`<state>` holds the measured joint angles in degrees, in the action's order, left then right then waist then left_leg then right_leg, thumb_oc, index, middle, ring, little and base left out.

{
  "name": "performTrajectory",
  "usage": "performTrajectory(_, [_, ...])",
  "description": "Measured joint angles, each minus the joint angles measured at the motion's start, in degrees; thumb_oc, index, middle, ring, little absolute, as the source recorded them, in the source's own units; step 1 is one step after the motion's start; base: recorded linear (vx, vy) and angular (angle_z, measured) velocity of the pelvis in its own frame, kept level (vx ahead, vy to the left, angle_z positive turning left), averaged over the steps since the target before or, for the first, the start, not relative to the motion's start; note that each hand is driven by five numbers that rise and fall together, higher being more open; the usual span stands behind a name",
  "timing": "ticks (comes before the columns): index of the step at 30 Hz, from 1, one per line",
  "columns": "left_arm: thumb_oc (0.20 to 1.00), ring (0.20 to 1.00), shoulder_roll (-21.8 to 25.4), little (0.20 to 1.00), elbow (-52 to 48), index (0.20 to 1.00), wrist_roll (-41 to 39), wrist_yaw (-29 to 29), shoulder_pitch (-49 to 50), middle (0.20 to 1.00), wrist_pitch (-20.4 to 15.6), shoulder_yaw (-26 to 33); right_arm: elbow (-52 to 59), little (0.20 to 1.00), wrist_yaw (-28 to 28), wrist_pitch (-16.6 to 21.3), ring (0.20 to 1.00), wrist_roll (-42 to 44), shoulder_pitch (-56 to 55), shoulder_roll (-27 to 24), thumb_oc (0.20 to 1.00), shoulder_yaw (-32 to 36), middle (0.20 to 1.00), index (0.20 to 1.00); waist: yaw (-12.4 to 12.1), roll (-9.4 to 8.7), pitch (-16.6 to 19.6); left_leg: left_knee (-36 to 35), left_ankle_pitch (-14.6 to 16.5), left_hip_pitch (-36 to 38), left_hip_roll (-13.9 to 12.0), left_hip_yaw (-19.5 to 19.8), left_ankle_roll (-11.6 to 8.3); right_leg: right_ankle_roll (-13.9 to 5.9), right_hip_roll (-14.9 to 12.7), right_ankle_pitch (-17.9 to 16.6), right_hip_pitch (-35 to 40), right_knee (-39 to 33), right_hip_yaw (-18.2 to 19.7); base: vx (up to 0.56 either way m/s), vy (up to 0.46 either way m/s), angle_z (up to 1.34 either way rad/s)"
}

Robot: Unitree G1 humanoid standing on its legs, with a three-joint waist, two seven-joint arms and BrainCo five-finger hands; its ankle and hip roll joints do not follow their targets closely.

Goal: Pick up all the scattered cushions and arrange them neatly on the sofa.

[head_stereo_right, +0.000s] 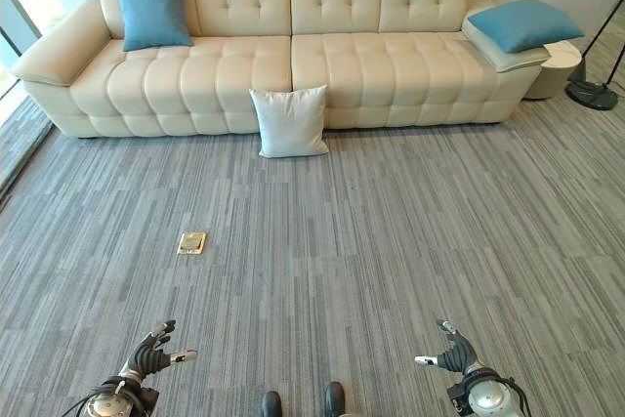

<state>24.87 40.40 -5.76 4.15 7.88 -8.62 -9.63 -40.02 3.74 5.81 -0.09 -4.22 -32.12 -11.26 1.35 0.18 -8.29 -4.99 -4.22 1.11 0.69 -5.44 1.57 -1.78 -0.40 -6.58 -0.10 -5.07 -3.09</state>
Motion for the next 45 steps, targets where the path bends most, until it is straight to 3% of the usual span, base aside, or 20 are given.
performTrajectory(3, [1.0, 1.0, -0.68, 1.0, 2.67, 1.0, -0.15, 0.44, -0.07, 1.0, 0.53, 1.26, -0.09, 1.0, 1.09, -0.05, 1.0, 0.14, 0.13, 1.0, 1.0, 1.25, 1.0, 1.0, -0.03, 0.11, -0.43, -0.02, 0.66, -0.11, -0.02, 0.09, -0.84, 0.19, 0.04, 0.14, -0.07, 0.01, -0.07, 0.01, 0.005, 0.0])
performTrajectory(16, [1.0, 1.0, -1.25, 1.0, 3.56, 1.0, -0.18, 0.62, 0.31, 1.0, 1.38, 1.8, -1.4, 1.0, 3.15, -0.42, 1.0, 2.6, -0.89, 3.23, 1.0, 3.32, 1.0, 1.0, -0.22, -0.91, -1.05, 0.06, 0.82, -2.18, 0.13, 0.49, -0.59, 0.46, -0.13, 0.33, -1.89, 0.03, -0.71, 0.04, 0.026, 0.02])
performTrajectory(26, [1.0, 1.0, -0.96, 1.0, 3.07, 1.0, -0.4, 1.61, -1.89, 1.0, 1.78, 3.15, -3.52, 1.0, 3.72, -1.36, 1.0, 3.52, 2.58, 3.69, 1.0, 2.96, 1.0, 1.0, -0.78, -2.11, -1.62, 0.41, 0.64, -4.42, 0.92, -0.1, 1.17, 0.04, -0.92, -0.25, -4.85, 1.19, -0.01, 0.08, 0.107, -0.03])
performTrajectory(27, [1.0, 1.0, -0.89, 1.0, 2.86, 1.0, -0.41, 1.61, -2.1, 1.0, 1.75, 3.14, -3.5, 1.0, 3.73, -1.34, 1.0, 3.52, 3.09, 3.91, 1.0, 2.93, 1.0, 1.0, -0.82, -2.1, -1.65, 0.41, 0.94, -4.48, 1.04, -0.3, 1.39, -0.33, -0.91, -0.14, -5.58, 2.22, 0.09, 0.09, 0.118, -0.27])
performTrajectory(30, [1.0, 1.0, -0.82, 1.0, 2.99, 1.0, -0.55, 1.68, -4.14, 1.0, 1.79, 2.93, -2.76, 1.0, 3.69, -1.34, 1.0, 3.51, 6.12, 4.06, 1.0, 2.63, 1.0, 1.0, -0.4, -1.06, -4.04, 0.64, 1.3, -4.0, 0.22, -0.96, 2.44, -4.1, -0.77, 3.16, -11.69, 15.3, 0.3, 0.15, 0.075, -0.2])
performTrajectory(31, [1.0, 1.0, -0.7, 1.0, 3.2, 1.0, -0.54, 1.87, -4.83, 1.0, 1.63, 2.93, -2.1, 1.0, 3.69, -1.32, 1.0, 3.5, 6.86, 3.95, 1.0, 1.79, 1.0, 1.0, -0.28, -1.13, -5.12, 0.58, 2.75, -3.22, 0.55, -0.33, 3.07, -4.93, -1.05, 4.95, -15.92, 23.37, 0.68, 0.25, 0.066, -0.17])
performTrajectory(33, [1.0, 1.0, -0.69, 1.0, 3.71, 1.0, -0.51, 2.06, -5.66, 1.0, 1.91, 2.9, -0.33, 1.0, 3.53, -1.29, 1.0, 3.48, 6.66, 4.14, 1.0, 0.46, 1.0, 1.0, 0.55, -1.24, -6.28, 0.97, 3.27, -2.74, 1.0, 0.24, 3.73, -5.14, -2.03, 9.25, -21.08, 30.55, 0.17, 0.33, -0.023, 0.13])
performTrajectory(35, [1.0, 1.0, -0.69, 1.0, 3.75, 1.0, -0.53, 2.44, -6.3, 1.0, 1.85, 2.9, 0.25, 1.0, 3.52, -1.35, 1.0, 3.5, 5.94, 4.42, 1.0, 0.28, 1.0, 1.0, 0.77, -1.58, -6.92, 1.07, 3.98, -1.98, 1.52, 0.35, 4.2, -5.11, -2.66, 9.53, -23.4, 27.46, -0.3, 0.38, -0.056, 0.13])
performTrajectory(37, [1.0, 1.0, -0.91, 1.0, 4.15, 1.0, -0.54, 2.66, -6.38, 1.0, 1.84, 2.97, 0.72, 1.0, 3.58, -1.29, 1.0, 3.48, 5.78, 4.53, 1.0, 0.18, 1.0, 1.0, 1.43, -1.69, -7.36, 1.96, 5.04, -1.86, 1.93, 0.99, 4.09, -6.08, -3.09, 8.96, -24.88, 20.06, -1.3, 0.45, -0.101, 0.17])
performTrajectory(38, [1.0, 1.0, -1.25, 1.0, 5.66, 1.0, -0.54, 2.71, -6.92, 1.0, 1.88, 3.03, 0.49, 1.0, 3.57, -1.37, 1.0, 3.48, 5.44, 4.82, 1.0, 0.16, 1.0, 1.0, 1.83, -1.62, -7.4, 2.83, 6.15, -1.8, 2.16, 1.6, 3.93, -6.83, -3.18, 8.34, -25.26, 12.73, -1.32, 0.32, -0.094, 0.21])
performTrajectory(40, [1.0, 1.0, -1.64, 1.0, 5.78, 1.0, -0.5, 2.82, -6.19, 1.0, 2.15, 3.04, 0.14, 1.0, 3.51, -1.61, 1.0, 3.38, 4.87, 5.29, 1.0, 0.01, 1.0, 1.0, 2.49, -1.73, -7.55, 4.33, 8.85, 0.13, 2.77, 3.02, 3.75, -6.06, -3.8, 6.09, -25.52, 8.57, -1.66, 0.39, -0.154, 0.39])
performTrajectory(41, [1.0, 1.0, -1.78, 1.0, 5.58, 1.0, -0.44, 2.79, -5.93, 1.0, 2.14, 2.97, 0.17, 1.0, 3.47, -1.64, 1.0, 3.35, 4.37, 5.24, 1.0, 0.02, 1.0, 1.0, 2.8, -1.61, -7.61, 4.79, 9.87, 1.18, 2.84, 3.7, 3.47, -5.99, -3.99, 5.55, -25.18, 9.08, -1.6, 0.53, -0.299, 0.67])
performTrajectory(42, [1.0, 1.0, -2.25, 1.0, 5.45, 1.0, -0.38, 2.79, -5.5, 1.0, 2.15, 2.81, -0.02, 1.0, 3.3, -1.94, 1.0, 3.31, 3.15, 5.2, 1.0, 0.13, 1.0, 1.0, 2.95, -1.27, -7.4, 5.11, 11.36, 3.26, 2.15, 4.98, 2.86, -4.52, -3.56, 5.05, -23.43, 12.09, -1.68, 0.4, -0.241, 0.69])
performTrajectory(43, [1.0, 1.0, -3.35, 1.0, 5.46, 1.0, -0.38, 2.81, -5.05, 1.0, 2.23, 2.79, -0.24, 1.0, 3.08, -2.55, 1.0, 3.25, 1.89, 5.26, 1.0, 0.61, 1.0, 1.0, 3.08, 0.57, -7.34, 6.56, 13.27, 4.96, 0.37, 6.24, 1.33, -1.1, -1.88, 6.54, -22.38, 19.33, -1.58, 0.38, -0.339, 1.3])
performTrajectory(44, [1.0, 1.0, -2.62, 1.0, 5.24, 1.0, -0.37, 2.61, -4.47, 1.0, 1.82, 0.67, 0.04, 1.0, 2.86, -2.53, 1.0, 3.11, -1.88, 5.8, 1.0, 0.43, 1.0, 1.0, 4.7, -1.49, -4.38, 16.06, 15.77, 1.99, 1.48, 6.04, -2.7, -1.09, -3.14, 3.16, -18.15, 17.09, -1.41, 0.28, -0.275, 1.13])
performTrajectory(45, [1.0, 1.0, -3.22, 1.0, 5.36, 1.0, -0.38, 2.59, -4.16, 1.0, 1.61, 0.63, -1.11, 1.0, 2.72, -2.6, 1.0, 2.9, -1.6, 5.76, 1.0, 0.83, 1.0, 1.0, 3.68, -0.86, -4.73, 23.45, 16.23, -0.14, 0.36, 5.85, -4.61, 3.66, -1.93, 4.3, -16.74, 17.47, -1.81, 0.28, -0.276, 0.87])
